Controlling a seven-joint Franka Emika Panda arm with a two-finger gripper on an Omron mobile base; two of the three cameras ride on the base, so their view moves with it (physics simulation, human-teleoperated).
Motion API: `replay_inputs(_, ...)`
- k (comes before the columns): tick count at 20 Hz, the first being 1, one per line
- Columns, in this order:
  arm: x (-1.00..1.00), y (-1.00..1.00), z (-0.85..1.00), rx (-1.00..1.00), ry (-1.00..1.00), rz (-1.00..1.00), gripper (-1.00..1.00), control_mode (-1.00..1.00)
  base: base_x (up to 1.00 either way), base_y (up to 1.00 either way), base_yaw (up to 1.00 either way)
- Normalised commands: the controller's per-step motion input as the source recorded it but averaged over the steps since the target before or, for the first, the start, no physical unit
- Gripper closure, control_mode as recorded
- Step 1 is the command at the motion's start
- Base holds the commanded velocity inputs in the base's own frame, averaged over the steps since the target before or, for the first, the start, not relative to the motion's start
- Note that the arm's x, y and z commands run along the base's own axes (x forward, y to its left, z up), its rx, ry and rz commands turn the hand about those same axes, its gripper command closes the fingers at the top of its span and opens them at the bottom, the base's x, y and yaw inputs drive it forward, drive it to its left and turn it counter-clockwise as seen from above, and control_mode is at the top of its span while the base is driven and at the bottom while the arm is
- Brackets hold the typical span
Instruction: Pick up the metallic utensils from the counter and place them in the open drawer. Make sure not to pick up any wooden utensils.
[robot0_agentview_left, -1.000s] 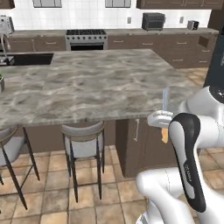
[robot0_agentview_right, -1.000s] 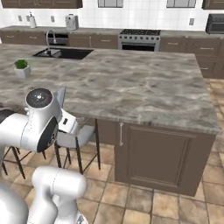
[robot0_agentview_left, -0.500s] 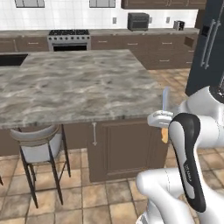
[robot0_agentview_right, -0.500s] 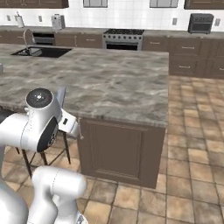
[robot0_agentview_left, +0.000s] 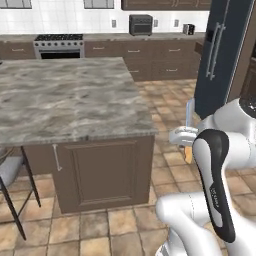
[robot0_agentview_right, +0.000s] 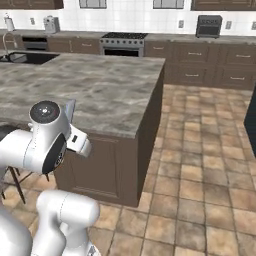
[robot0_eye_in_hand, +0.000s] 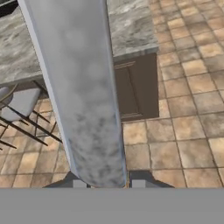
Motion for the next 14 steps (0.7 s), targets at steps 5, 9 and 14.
replay_inputs(5,0.0,0.0,0.0,0.0,0.0,0.0,1.0,1.0,0.48,-1.0,0.09)
replay_inputs(9,0.0,0.0,0.0,0.0,0.0,0.0,1.0,1.0,1.0,-0.99,0.18)
replay_inputs(14,0.0,0.0,0.0,0.0,0.0,0.0,1.0,1.0,1.0,-0.83,0.18)
